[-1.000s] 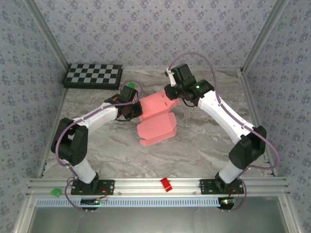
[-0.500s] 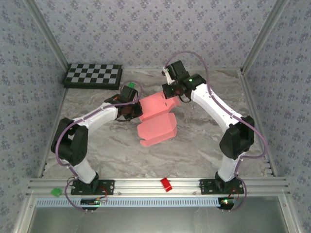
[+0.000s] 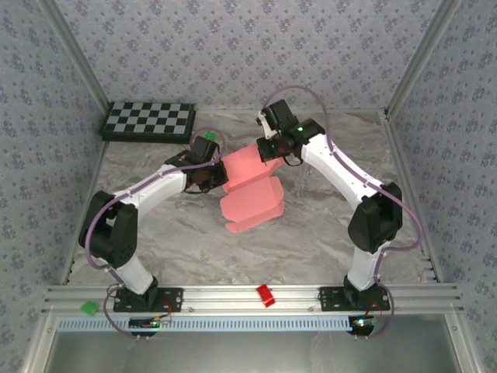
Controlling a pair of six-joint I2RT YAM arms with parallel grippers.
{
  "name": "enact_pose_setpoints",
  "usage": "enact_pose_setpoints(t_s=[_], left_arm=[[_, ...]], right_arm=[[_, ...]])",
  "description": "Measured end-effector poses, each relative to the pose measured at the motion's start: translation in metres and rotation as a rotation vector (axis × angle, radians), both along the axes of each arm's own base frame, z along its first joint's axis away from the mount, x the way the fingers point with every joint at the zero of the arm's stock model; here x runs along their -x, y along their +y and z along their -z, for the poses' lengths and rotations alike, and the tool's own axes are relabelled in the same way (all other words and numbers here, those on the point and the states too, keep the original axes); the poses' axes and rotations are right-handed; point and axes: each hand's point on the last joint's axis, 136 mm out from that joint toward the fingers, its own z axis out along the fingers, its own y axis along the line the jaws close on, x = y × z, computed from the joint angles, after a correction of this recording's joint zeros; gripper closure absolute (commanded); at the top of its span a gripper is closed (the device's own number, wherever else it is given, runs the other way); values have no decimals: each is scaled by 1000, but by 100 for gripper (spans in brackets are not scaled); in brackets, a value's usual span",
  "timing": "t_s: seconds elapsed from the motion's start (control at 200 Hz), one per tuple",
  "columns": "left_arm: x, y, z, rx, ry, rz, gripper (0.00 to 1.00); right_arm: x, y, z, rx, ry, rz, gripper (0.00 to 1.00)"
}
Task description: Fold the paper box
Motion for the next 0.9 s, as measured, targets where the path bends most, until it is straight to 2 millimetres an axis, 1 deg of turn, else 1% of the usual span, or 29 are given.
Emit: enact_pose_setpoints(t_s=[0.325, 0.585, 0.72, 0.9], left_arm=[[1, -3, -1, 22, 9, -2, 100], [1, -6, -2, 44, 18, -10, 100], [2, -6, -2, 48, 21, -11, 100], [2, -6, -2, 48, 20, -10, 100]], right_arm=[[8, 20, 16, -131, 72, -58, 97], [2, 16, 20, -200, 86, -56, 98], [3, 8, 10, -191, 49, -35, 98], [5, -14, -15, -142, -42, 35, 98]])
